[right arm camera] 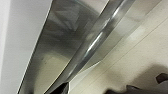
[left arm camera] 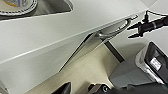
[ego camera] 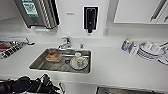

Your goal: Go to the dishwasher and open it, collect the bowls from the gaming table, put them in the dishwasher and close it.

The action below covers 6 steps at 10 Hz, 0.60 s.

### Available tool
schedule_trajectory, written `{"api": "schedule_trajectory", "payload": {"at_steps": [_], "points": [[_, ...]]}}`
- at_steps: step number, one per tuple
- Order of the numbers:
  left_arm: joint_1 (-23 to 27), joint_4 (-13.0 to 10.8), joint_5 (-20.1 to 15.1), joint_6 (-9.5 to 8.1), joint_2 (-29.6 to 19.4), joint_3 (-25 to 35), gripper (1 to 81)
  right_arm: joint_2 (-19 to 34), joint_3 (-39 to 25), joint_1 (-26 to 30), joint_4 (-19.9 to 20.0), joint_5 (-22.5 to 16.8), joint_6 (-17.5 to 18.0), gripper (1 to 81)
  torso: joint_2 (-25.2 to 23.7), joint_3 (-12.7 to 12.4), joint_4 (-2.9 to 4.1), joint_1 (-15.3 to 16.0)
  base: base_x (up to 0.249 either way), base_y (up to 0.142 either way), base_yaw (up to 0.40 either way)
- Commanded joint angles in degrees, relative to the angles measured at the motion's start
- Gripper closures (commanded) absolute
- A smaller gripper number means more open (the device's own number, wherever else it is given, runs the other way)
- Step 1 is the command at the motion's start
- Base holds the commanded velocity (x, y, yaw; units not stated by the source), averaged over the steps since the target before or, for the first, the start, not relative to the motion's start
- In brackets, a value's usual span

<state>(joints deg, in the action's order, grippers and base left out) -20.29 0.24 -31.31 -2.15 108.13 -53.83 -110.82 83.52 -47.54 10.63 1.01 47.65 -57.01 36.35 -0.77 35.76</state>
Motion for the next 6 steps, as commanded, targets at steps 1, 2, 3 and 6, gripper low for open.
{"api": "schedule_trajectory", "payload": {"at_steps": [1,2,3,6], "points": [[5.74,0.99,1.25,0.21,1.13,1.80,1.0,2.69,1.20,5.48,1.67,-1.98,0.60,1.0,0.00,0.00,0.00,0.00,0.000,0.000,0.000],[5.74,0.99,1.25,0.12,2.36,1.80,1.0,2.51,1.55,5.48,1.76,-1.89,0.60,1.0,0.00,0.00,0.00,0.00,0.000,0.000,0.000],[5.74,1.07,1.25,0.04,2.45,1.80,1.0,2.07,1.90,5.56,1.59,-1.89,1.48,1.0,0.00,0.00,0.00,0.00,0.000,0.000,0.000],[5.74,0.90,1.25,0.21,1.39,1.80,1.0,-1.62,5.68,5.74,1.41,-1.19,4.19,1.0,0.02,0.02,0.00,0.00,0.000,0.000,0.000]]}}
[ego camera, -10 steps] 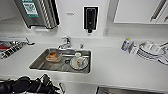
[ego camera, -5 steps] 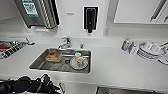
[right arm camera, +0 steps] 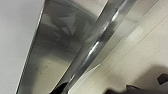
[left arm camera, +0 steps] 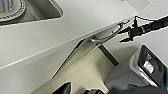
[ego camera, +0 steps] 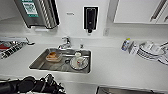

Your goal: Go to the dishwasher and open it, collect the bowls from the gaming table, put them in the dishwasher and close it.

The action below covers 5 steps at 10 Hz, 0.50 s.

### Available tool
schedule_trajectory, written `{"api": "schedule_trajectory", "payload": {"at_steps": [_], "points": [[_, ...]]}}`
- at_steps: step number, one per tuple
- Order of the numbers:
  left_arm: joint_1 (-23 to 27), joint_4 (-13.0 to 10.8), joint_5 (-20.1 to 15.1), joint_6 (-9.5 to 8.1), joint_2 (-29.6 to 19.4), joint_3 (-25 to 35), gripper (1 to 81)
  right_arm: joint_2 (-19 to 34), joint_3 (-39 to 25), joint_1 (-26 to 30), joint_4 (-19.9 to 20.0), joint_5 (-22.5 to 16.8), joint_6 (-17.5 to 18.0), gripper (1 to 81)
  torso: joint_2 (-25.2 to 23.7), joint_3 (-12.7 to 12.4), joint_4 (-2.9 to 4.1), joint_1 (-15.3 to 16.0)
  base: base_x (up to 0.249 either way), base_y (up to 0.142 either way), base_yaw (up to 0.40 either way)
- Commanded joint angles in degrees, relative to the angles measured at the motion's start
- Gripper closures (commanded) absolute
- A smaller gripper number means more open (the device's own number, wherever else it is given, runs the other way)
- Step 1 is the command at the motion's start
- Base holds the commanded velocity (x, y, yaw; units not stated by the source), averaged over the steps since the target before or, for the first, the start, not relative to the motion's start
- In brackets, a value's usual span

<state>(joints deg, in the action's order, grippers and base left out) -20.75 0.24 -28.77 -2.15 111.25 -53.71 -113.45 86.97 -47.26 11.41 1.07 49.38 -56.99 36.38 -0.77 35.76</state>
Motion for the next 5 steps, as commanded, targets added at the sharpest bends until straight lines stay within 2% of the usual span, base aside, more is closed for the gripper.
{"api": "schedule_trajectory", "payload": {"at_steps": [1,3,5], "points": [[6.20,0.99,-1.29,0.21,-1.82,1.77,1.0,0.39,3.81,5.81,0.72,-1.16,3.70,1.0,0.00,0.00,0.00,0.00,0.000,0.000,0.000],[6.20,0.82,-1.38,0.30,-2.34,1.85,1.0,-0.75,5.03,6.78,0.63,-1.16,5.02,1.0,0.00,0.00,0.00,0.00,0.000,0.000,0.000],[6.11,0.81,-1.38,0.30,-2.61,2.12,1.0,-3.73,9.16,6.61,0.81,-1.24,5.02,1.0,0.00,0.02,0.00,0.00,0.000,0.000,0.000]]}}
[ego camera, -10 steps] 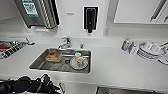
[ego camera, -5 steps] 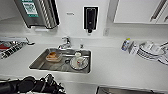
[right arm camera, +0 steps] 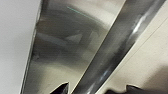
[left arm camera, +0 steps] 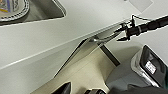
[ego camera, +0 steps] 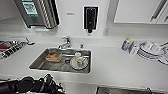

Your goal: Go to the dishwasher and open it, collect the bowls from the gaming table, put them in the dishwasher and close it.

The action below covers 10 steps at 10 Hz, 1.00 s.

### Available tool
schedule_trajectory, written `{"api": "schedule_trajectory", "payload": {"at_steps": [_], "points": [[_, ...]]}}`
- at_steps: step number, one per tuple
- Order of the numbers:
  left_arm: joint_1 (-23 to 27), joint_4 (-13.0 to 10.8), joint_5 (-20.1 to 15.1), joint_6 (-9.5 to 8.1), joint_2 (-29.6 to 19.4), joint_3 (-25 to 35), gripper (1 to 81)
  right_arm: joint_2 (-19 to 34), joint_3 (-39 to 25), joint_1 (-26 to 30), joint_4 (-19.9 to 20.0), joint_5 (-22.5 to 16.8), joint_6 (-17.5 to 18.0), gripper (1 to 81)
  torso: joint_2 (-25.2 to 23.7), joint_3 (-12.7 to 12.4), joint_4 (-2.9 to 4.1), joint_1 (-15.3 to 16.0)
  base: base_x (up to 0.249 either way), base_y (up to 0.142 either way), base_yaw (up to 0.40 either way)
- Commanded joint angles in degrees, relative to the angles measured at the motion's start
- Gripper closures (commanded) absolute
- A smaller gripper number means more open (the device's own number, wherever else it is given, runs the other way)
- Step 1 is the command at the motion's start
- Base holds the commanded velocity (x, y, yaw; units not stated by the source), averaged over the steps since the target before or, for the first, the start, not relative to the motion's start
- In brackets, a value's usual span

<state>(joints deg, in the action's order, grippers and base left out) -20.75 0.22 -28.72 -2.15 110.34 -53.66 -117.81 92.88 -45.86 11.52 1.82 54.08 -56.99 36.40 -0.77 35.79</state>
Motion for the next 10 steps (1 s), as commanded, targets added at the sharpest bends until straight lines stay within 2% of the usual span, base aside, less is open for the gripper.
{"api": "schedule_trajectory", "payload": {"at_steps": [1,7,10], "points": [[5.93,0.84,-1.43,0.30,-1.96,1.98,1.0,-0.34,4.05,4.77,0.70,-1.99,0.33,1.0,0.00,0.00,0.00,0.00,0.000,0.000,0.000],[5.06,0.84,-1.25,0.56,-1.96,1.63,1.0,-2.55,5.63,-1.39,-0.18,-2.70,-0.20,1.0,0.02,0.02,0.00,0.00,0.000,0.000,0.000],[2.33,-0.48,1.12,0.92,-0.46,0.84,1.0,-0.62,4.51,-5.69,-4.39,-3.49,-0.38,1.0,0.02,0.02,0.00,0.00,0.000,0.000,0.000]]}}
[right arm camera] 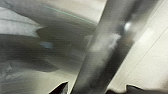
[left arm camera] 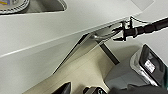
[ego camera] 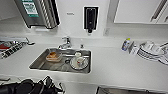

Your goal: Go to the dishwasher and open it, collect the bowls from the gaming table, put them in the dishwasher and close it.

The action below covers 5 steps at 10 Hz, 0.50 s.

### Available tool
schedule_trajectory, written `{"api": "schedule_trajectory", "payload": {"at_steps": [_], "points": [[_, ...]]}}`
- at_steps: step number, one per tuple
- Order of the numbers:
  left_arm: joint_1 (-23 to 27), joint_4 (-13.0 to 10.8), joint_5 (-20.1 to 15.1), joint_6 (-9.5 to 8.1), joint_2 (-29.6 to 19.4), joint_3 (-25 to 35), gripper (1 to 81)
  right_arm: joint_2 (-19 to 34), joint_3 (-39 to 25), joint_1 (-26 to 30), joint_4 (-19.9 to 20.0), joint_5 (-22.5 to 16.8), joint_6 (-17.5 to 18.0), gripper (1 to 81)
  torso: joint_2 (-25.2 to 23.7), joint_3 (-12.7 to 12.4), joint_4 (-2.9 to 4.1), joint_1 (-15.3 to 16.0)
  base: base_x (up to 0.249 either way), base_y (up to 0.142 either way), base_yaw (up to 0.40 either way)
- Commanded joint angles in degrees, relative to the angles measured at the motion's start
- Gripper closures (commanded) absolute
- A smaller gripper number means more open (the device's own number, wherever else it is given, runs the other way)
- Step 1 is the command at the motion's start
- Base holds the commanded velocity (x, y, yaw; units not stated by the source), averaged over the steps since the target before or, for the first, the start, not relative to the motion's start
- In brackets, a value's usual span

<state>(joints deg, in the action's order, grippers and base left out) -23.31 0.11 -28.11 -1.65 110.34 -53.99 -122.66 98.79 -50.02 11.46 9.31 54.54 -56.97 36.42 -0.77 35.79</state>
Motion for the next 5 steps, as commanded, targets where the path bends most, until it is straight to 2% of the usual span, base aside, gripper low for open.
{"api": "schedule_trajectory", "payload": {"at_steps": [1,5], "points": [[4.72,-0.46,0.61,0.33,-0.20,1.17,1.0,4.85,-2.64,-3.02,-5.30,-10.98,-0.75,1.0,0.00,0.00,0.00,0.00,0.000,0.000,0.000],[4.72,-0.29,0.69,0.33,-0.29,1.08,1.0,6.53,-4.32,-5.40,-6.01,-10.63,-0.75,1.0,0.00,0.00,0.05,0.00,0.000,0.000,0.000]]}}
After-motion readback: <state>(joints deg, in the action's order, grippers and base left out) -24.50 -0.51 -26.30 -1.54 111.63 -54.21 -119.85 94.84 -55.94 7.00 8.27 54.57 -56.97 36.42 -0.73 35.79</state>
